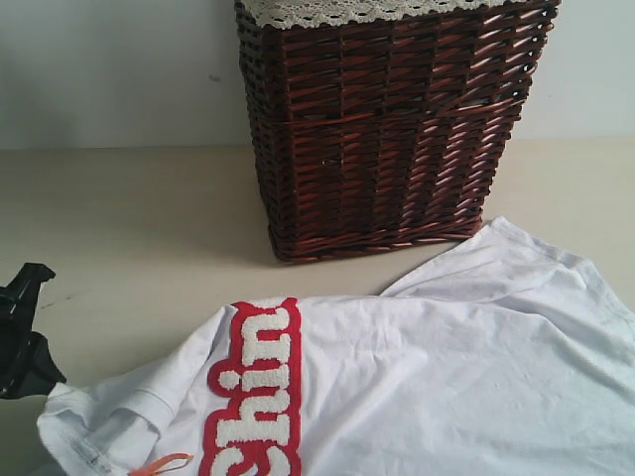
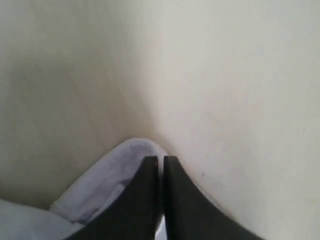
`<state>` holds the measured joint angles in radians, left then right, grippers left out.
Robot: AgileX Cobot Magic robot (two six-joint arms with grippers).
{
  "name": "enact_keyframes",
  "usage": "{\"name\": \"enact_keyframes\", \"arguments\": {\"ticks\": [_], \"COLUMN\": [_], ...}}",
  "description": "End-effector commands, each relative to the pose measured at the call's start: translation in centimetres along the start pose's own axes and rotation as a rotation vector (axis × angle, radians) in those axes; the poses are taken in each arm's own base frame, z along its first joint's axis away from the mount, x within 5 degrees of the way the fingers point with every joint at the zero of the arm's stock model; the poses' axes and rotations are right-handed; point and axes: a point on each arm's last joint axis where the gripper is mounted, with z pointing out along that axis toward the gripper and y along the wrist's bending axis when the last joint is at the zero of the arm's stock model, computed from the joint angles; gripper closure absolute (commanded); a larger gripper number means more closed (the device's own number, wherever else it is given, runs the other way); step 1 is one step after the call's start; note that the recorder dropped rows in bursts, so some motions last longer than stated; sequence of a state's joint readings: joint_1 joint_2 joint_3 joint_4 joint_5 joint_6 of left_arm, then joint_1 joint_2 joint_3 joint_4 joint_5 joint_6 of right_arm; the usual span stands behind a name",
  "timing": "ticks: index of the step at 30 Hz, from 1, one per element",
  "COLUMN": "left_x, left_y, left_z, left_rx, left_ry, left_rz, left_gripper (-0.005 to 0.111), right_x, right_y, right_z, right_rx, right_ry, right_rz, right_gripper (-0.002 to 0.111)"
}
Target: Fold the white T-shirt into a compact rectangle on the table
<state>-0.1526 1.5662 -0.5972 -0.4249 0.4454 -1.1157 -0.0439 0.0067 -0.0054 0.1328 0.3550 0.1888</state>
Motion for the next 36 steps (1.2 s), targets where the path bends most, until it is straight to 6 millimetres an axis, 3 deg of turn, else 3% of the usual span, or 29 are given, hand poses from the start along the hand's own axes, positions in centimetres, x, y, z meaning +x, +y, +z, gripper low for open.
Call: {"name": "enact_keyframes", "arguments": {"ticks": [1, 4, 9, 13, 16, 19, 26, 31, 33, 36], "left_x": [-0.6, -0.8, -0.3, 0.1, 0.5, 0.9, 1.2, 1.1, 1.0, 0.9], "left_y": [-1.1, -2.6, -5.9, -6.9, -6.1, -4.5, 0.5, 1.8, 1.8, 1.5], "left_z": [-0.1, -1.1, -5.0, -6.9, -6.7, -5.7, -2.9, -2.1, -2.1, -2.0], "left_rx": [0.122, 0.218, 0.469, 0.548, 0.466, 0.269, -0.187, -0.248, -0.236, -0.207], "left_ry": [-0.058, -0.101, -0.205, -0.227, -0.172, -0.077, 0.028, 0.02, 0.013, 0.006], "left_rz": [0.013, 0.108, 0.262, 0.302, 0.274, 0.214, -0.141, -0.17, -0.165, -0.163], "left_gripper": [0.103, 0.103, 0.103, 0.103, 0.103, 0.103, 0.103, 0.102, 0.095, 0.072], "right_x": [0.1, 0.1, 0.1, 0.1, 0.1, 0.1, 0.1, 0.1, 0.1, 0.1], "right_y": [-0.1, -0.1, -0.1, -0.1, -0.1, -0.1, -0.1, -0.1, -0.1, -0.1], "right_z": [0.0, 0.0, 0.0, 0.0, 0.0, 0.0, 0.0, 0.0, 0.0, 0.0], "right_rx": [0.002, 0.002, 0.002, 0.002, 0.002, 0.002, 0.002, 0.002, 0.002, 0.002], "right_ry": [-0.009, -0.009, -0.009, -0.009, -0.009, -0.009, -0.009, -0.009, -0.009, -0.009], "right_rz": [-0.005, -0.005, -0.005, -0.005, -0.005, -0.005, -0.005, -0.005, -0.005, -0.005], "right_gripper": [0.108, 0.108, 0.108, 0.108, 0.108, 0.108, 0.108, 0.108, 0.108, 0.108]}}
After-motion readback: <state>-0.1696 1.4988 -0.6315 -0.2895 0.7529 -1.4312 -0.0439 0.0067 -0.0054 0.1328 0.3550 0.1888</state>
